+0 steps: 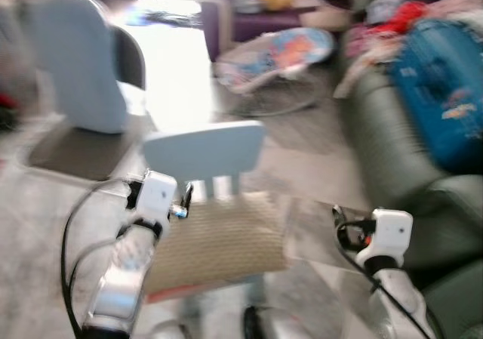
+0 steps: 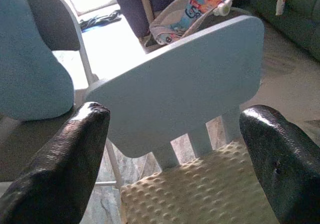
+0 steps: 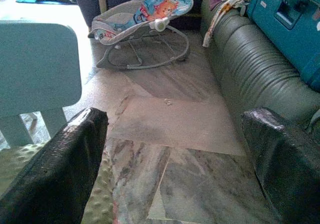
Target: Move the pillow to the sofa
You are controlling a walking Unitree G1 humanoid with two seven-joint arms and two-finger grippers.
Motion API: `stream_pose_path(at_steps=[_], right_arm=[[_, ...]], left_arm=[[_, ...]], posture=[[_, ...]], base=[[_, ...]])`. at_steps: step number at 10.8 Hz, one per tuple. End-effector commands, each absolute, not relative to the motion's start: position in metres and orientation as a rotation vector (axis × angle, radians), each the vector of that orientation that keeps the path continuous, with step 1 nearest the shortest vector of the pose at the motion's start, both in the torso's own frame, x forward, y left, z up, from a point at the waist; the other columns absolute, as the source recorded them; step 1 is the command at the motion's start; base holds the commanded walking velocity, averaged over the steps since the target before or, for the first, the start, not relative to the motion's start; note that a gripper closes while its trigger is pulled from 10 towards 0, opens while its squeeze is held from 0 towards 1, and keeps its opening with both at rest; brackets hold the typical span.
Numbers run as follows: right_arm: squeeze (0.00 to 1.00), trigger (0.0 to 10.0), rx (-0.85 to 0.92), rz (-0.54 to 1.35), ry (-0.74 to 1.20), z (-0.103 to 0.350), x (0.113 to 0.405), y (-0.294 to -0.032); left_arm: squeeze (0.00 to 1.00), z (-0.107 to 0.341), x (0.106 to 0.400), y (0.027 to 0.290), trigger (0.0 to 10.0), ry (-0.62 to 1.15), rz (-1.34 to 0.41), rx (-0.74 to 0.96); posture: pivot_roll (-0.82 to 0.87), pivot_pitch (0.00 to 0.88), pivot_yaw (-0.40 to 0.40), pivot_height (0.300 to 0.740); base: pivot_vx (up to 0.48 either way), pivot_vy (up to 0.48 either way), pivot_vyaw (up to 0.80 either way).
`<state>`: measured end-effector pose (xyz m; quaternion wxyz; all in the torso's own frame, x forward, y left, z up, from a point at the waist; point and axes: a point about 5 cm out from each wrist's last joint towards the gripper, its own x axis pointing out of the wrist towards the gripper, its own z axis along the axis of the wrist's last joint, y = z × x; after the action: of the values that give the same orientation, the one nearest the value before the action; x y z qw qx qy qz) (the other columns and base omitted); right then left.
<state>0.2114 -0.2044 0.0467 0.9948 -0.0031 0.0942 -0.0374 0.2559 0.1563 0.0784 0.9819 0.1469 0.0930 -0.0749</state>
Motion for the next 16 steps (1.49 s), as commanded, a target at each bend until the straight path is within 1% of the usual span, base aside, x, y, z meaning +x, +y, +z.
stream_pose_path(at_steps=[1, 4, 6, 7, 8, 10, 16], right_arm=[[0.0, 10.0, -0.006, -0.053, 0.195, 0.047, 0.215, -0.2], [0.0, 10.0, 0.023, -0.065, 0.186, 0.051, 0.218, -0.201], [0.0, 10.0, 0.032, -0.043, 0.181, 0.052, 0.225, -0.195], [0.0, 10.0, 0.025, -0.045, 0.178, 0.054, 0.229, -0.194], [0.0, 10.0, 0.056, -0.069, 0.186, 0.055, 0.234, -0.195], [0.0, 10.0, 0.062, -0.038, 0.193, 0.056, 0.236, -0.191], [0.0, 10.0, 0.062, -0.038, 0.193, 0.056, 0.236, -0.191]], left_arm=[[0.0, 0.077, 0.251, 0.164, 10.0, 0.207, -0.129, 0.305], [0.0, 0.071, 0.238, 0.174, 10.0, 0.225, -0.064, 0.355], [0.0, 0.074, 0.239, 0.177, 10.0, 0.221, -0.003, 0.396], [0.0, 0.073, 0.238, 0.178, 10.0, 0.231, 0.009, 0.385], [0.0, 0.071, 0.235, 0.178, 10.0, 0.24, 0.017, 0.362], [0.0, 0.072, 0.236, 0.179, 10.0, 0.227, 0.034, 0.35], [0.0, 0.072, 0.236, 0.179, 10.0, 0.227, 0.034, 0.35]], posture=[[-0.04, 0.096, -0.017, 0.74], [-0.01, 0.099, -0.028, 0.74], [0.0, 0.097, -0.046, 0.74], [0.0, 0.097, -0.046, 0.74], [0.0, 0.095, -0.048, 0.74], [0.0, 0.093, -0.049, 0.74], [0.0, 0.093, -0.049, 0.74]], base=[[0.0, 0.0, 0.0], [0.0, 0.0, 0.0], [0.0, 0.0, 0.0], [0.0, 0.0, 0.0], [0.0, 0.0, 0.0], [0.0, 0.0, 0.0], [0.0, 0.0, 0.0]])
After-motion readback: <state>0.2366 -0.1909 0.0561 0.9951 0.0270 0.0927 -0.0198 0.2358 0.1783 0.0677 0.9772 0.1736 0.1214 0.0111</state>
